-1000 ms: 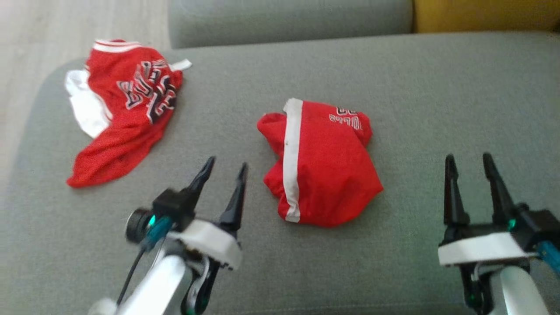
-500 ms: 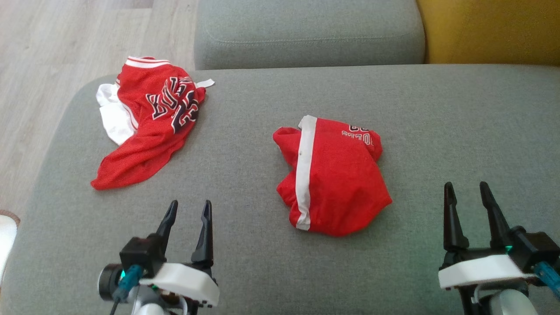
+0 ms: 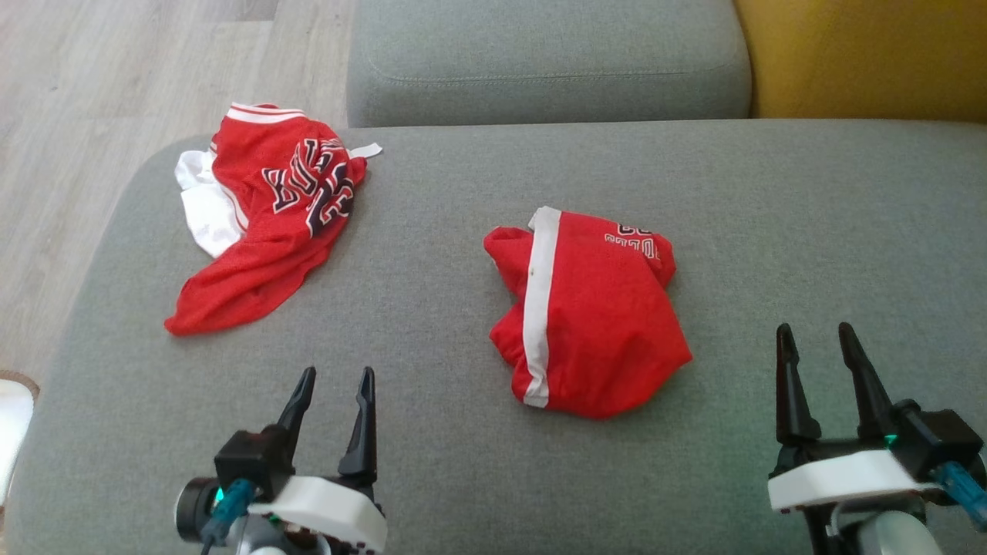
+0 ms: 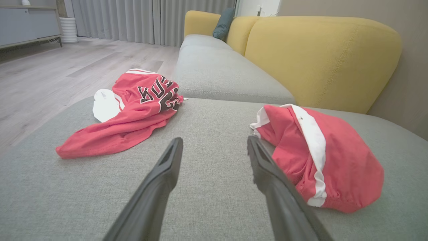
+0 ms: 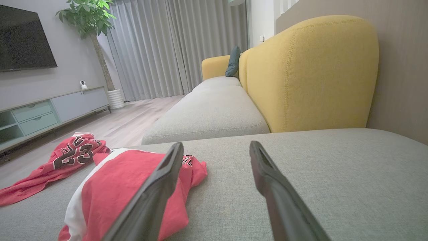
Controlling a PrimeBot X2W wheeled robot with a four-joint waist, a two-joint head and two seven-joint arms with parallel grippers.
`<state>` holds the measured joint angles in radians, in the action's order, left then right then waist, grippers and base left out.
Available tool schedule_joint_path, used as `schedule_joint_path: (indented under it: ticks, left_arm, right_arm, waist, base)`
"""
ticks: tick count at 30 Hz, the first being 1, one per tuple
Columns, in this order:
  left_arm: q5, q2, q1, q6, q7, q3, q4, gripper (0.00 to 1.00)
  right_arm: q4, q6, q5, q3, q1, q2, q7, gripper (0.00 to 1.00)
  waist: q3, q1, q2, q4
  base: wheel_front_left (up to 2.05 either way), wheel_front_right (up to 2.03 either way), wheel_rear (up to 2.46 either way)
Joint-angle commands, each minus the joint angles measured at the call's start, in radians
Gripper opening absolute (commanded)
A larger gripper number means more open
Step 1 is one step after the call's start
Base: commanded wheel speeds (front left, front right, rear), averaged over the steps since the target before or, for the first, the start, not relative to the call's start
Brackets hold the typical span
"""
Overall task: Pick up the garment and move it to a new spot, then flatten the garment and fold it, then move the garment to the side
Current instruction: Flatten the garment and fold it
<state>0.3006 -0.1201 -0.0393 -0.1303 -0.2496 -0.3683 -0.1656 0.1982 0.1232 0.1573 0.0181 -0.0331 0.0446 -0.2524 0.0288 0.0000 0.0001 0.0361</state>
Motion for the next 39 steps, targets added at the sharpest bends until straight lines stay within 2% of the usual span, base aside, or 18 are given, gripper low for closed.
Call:
schedule_joint_path:
  ticks: [1, 21, 24, 28, 32, 39]
  left_arm:
    - [-0.009, 0.003, 0.034, 0.003, -0.012, 0.047, 0.028, 1.00]
    - [-0.054, 0.031, 0.069, 0.045, -0.012, 0.047, 0.014, 1.00]
    - [-0.071, 0.035, 0.120, 0.067, -0.010, 0.013, -0.006, 1.00]
    - [-0.095, 0.043, 0.224, 0.121, 0.031, -0.057, -0.062, 1.00]
    - [-0.055, 0.058, 0.322, 0.174, 0.087, -0.103, -0.140, 1.00]
    - [0.034, 0.068, 0.434, 0.193, 0.158, -0.140, -0.279, 1.00]
  right_arm:
    - [-0.029, 0.008, 0.002, -0.025, 0.018, 0.006, -0.009, 1.00]
    - [-0.040, 0.008, -0.007, -0.028, 0.033, 0.006, -0.009, 1.00]
    - [-0.044, 0.008, -0.007, -0.032, 0.047, 0.006, -0.009, 1.00]
    - [-0.047, 0.008, -0.007, -0.044, 0.070, 0.006, -0.009, 1.00]
    - [-0.047, 0.008, -0.002, -0.058, 0.090, 0.006, -0.009, 1.00]
    - [-0.046, 0.008, 0.008, -0.069, 0.115, 0.006, -0.009, 1.00]
  waist:
    - [0.000, 0.0000, -0.0001, -0.001]
    - [-0.046, 0.0000, -0.0001, -0.046]
    - [-0.068, 0.0000, -0.0001, -0.060]
    - [-0.100, 0.0000, -0.0001, -0.088]
    - [-0.130, 0.0000, -0.0001, -0.123]
    - [-0.172, 0.0000, -0.0001, -0.182]
  base:
    - [0.00, 0.00, 0.00]
    - [0.00, 0.00, 0.00]
    - [0.00, 0.00, 0.00]
    - [0.00, 0.00, 0.00]
    - [0.00, 0.00, 0.00]
    - [0.00, 0.00, 0.00]
